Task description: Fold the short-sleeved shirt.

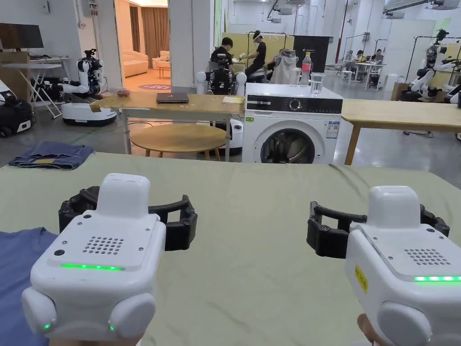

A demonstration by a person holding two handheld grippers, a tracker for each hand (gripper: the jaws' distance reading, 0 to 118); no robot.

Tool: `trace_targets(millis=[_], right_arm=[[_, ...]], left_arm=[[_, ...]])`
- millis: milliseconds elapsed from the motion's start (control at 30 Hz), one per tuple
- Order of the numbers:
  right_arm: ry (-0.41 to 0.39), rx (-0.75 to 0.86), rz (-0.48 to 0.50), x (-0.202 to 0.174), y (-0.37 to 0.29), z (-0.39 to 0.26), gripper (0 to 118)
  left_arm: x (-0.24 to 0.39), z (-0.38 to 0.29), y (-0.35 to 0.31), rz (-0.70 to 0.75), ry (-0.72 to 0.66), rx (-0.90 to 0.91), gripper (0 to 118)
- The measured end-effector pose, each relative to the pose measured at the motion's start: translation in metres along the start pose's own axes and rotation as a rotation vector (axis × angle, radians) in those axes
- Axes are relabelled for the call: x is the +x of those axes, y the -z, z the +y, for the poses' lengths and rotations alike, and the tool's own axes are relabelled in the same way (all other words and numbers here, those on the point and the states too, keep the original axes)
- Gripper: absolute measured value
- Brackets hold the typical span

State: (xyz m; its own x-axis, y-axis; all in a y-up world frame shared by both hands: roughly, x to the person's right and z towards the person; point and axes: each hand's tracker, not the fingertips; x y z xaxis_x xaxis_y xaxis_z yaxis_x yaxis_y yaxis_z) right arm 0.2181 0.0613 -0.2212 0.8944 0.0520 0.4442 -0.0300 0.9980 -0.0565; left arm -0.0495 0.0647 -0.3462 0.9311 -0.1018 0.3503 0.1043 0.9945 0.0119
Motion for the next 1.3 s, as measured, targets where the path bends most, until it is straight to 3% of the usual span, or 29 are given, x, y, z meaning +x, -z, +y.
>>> trace_targets(millis=[233,700,1300], right_arm=[[0.067,-0.046,0.065,0.0057,0.0027,0.0001,118],[0.005,-0.024,0.035,0.0012,0.0008,-0.0024,118],[0.039,-0.051,0.064,0.0047,-0.0001,-0.0009,118]], left_arm=[[-0.0047,-0.0003,-0.0001,-0.024,-0.038,-0.018,117],[-0.0030,-0.0036,-0.0016,-0.045,-0.018,-0.025,117],[-0.0022,-0.0047,-0.0002,-0.025,-0.006,-0.036,117]])
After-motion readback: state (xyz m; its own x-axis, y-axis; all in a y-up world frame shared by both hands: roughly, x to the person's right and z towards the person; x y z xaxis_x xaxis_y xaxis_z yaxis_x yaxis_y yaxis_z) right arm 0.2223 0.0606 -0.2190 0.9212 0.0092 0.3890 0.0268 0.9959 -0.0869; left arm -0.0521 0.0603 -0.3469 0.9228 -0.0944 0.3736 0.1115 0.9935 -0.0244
